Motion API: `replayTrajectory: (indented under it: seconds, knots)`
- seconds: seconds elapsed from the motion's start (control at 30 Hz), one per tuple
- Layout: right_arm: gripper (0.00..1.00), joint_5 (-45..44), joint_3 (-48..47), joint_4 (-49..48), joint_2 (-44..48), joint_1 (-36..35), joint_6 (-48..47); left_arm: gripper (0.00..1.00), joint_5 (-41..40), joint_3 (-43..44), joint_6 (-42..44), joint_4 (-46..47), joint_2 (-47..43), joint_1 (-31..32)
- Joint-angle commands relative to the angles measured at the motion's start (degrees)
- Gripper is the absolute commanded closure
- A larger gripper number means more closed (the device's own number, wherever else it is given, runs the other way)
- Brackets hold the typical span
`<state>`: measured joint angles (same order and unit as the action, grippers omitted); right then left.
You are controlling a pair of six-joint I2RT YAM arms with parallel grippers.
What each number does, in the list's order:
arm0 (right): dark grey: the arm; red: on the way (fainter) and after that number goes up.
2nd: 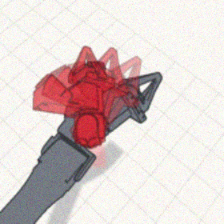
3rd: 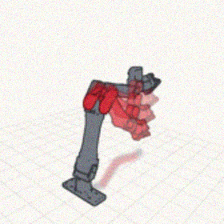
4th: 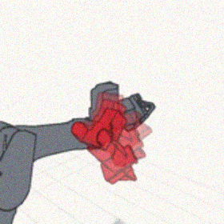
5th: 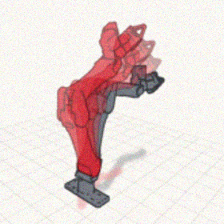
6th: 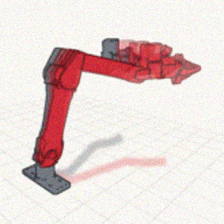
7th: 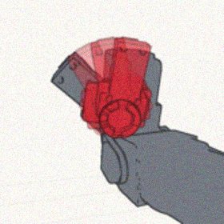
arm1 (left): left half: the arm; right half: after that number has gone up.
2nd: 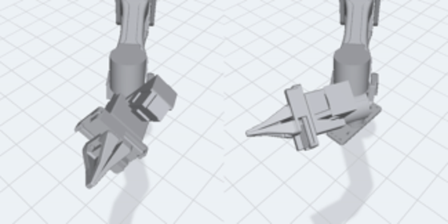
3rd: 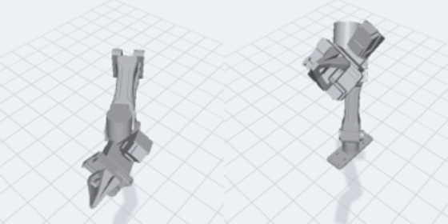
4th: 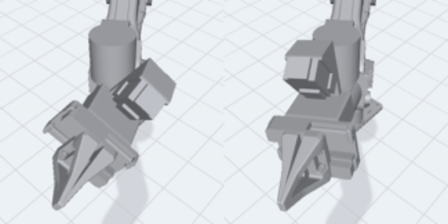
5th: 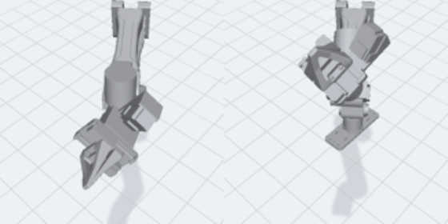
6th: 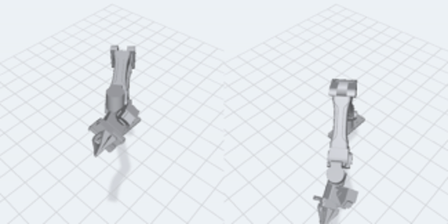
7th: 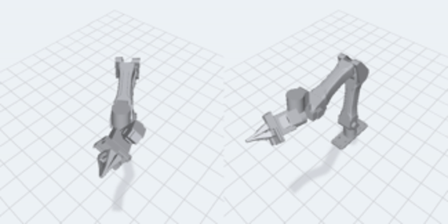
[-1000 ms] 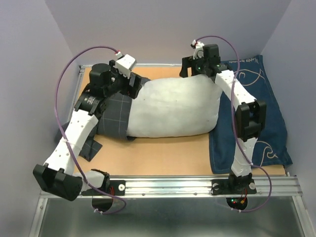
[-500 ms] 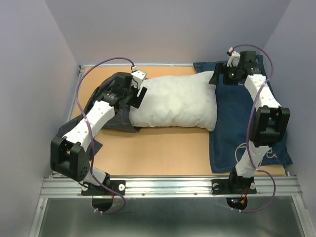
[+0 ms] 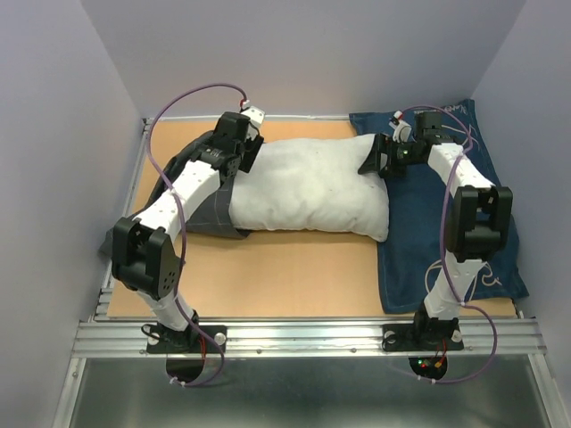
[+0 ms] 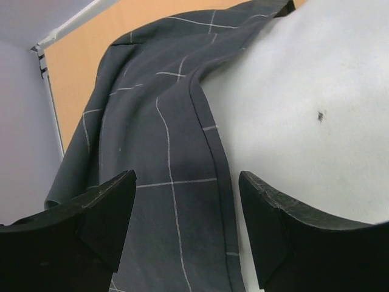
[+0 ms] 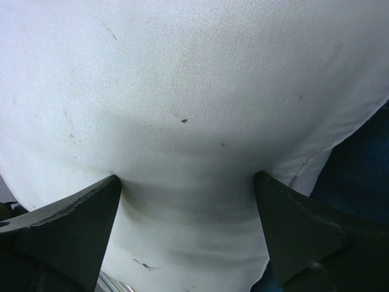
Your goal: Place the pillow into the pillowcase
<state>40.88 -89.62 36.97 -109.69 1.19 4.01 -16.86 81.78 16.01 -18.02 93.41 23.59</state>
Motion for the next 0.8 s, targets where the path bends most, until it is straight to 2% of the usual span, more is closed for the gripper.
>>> replayTrajectory:
  seconds: [0.0, 0.1, 0.13, 0.3, 0.43, 0.47, 0.5, 0.57, 0.6, 0.63, 0.67, 0.7, 0.77]
  knots:
    - [0.09, 0.86, 0.41, -0.5, 1.14, -0.14, 0.91, 0.21, -3.27, 4.7, 1.57, 2.11, 2.13, -1.18]
    - [0.24, 4.28, 1.03, -0.5, 0.71, -0.14, 1.44, 0.24, -2.21, 7.24, 1.22, 1.94, 5.8, -2.67]
    - [0.33, 4.9, 1.55, -0.5, 0.7, -0.14, 1.53, 0.26, -1.17, 7.95, 1.13, 1.76, 6.69, -2.94]
    - [0.44, 7.63, 3.05, -0.32, 1.84, -0.22, 0.74, 0.35, 0.69, 13.92, 1.13, 1.06, 12.49, -3.55]
    - [0.58, 8.51, 4.19, -0.41, 1.85, -0.22, 0.3, 0.66, 2.97, 18.41, 1.31, -0.6, 15.57, -3.56]
    - [0.61, 9.47, 4.63, -0.5, 1.76, -0.57, 0.47, 0.93, 4.46, 21.29, 0.96, -2.0, 17.06, -3.56]
    - [0.72, 10.09, 4.63, -0.58, 1.67, -0.84, 0.65, 1.0, 9.86, 22.62, 0.6, -3.32, 17.42, -3.47]
    - [0.8, 10.97, 4.37, -0.85, 1.58, -1.1, 1.52, 1.0, 16.3, 24.3, -0.97, -5.53, 17.34, -1.81]
    - [0.86, 12.71, 3.85, -2.15, 1.58, -3.71, 3.96, 1.0, 23.56, 25.96, -1.68, -6.14, 16.9, -0.58]
    - [0.89, 13.86, 3.84, -3.65, 1.84, -4.7, 6.34, 1.0, 26.41, 27.63, -2.38, -7.02, 16.9, 0.82]
    - [0.91, 14.66, 3.84, -8.45, 2.63, -6.88, 9.06, 1.0, 28.62, 29.56, -3.52, -9.12, 16.98, 2.93]
    - [0.93, 16.23, 4.1, -11.63, 3.33, -8.04, 15.0, 1.0, 35.77, 33.93, -5.88, -10.09, 17.86, 6.43]
    - [0.98, 17.73, 4.02, -17.52, 4.91, -10.41, 21.36, 1.0, 41.62, 37.74, -9.31, -11.42, 18.91, 9.35]
